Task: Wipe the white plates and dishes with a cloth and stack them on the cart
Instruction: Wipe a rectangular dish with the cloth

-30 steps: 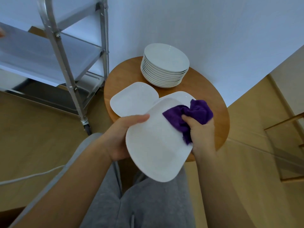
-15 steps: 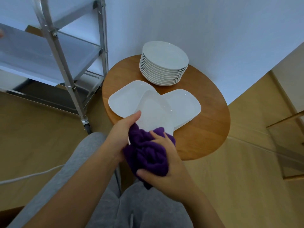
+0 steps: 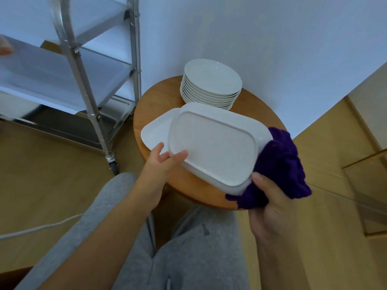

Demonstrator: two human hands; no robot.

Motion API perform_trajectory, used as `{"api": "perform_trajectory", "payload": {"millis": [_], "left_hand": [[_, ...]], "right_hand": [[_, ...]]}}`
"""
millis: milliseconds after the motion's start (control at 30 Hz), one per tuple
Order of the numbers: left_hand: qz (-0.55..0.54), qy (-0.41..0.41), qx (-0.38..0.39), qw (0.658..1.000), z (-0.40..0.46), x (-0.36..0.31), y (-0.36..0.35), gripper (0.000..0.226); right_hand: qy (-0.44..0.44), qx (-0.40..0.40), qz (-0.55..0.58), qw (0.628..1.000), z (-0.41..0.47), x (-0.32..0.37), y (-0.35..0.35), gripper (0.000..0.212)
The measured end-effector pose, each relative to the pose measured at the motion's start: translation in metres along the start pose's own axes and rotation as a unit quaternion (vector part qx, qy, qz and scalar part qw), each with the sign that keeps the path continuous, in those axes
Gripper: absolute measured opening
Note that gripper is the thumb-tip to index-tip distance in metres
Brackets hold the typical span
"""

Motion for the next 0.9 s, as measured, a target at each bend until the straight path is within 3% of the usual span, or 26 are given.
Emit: {"api": "perform_trajectory", "payload": {"millis": [100,200,333,500,633,733,800,900], "left_hand": [[-0.199,0.033,0.115,0.973,0.002,0.002,-0.008,0.080],[-0.253,0.036,0.122,0.959,0.000,0.002,-0.004,0.067],[-0.161,0.012,0.112,0.980,-0.005,-0.010,-0.006,0.048],[0.040,-0.010,0.165,0.985,-0.022,-0.012,-0.041,0.051],[0.019,-0.047,0.124,0.991,-0.020,-0.027,-0.035,0.045],[0.038,-0.073,0.098,0.992,-0.018,-0.031,-0.030,0.043],[-0.006,-0.099,0.076,0.992,-0.019,-0.032,-0.025,0.034],[-0.098,-0.114,0.025,0.988,-0.017,-0.032,-0.012,0.027]], "right_hand": [[-0.049,0.049,0.024,0.997,0.001,-0.012,0.005,0.038],[-0.082,0.043,-0.067,0.993,0.005,-0.019,0.022,0.035],[0.006,0.025,-0.253,0.967,0.016,0.006,0.029,0.060],[-0.014,0.111,-0.390,0.914,0.022,-0.011,-0.021,0.059],[0.066,0.146,-0.444,0.882,0.018,-0.010,-0.068,0.050],[0.117,0.176,-0.478,0.852,0.005,-0.019,-0.098,0.062],[0.163,0.194,-0.501,0.828,-0.009,-0.025,-0.116,0.065],[0.161,0.208,-0.505,0.822,-0.024,-0.040,-0.126,0.063]]}}
Point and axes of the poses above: each hand's wrist, its own z-axis towards the middle knuckle, its own y-axis out of the back of the hand, x = y × z, the point moved 10 cm from there along z, towards the middle knuckle, and after that the axes turned 3 degrees about x, right-handed, at the moved point
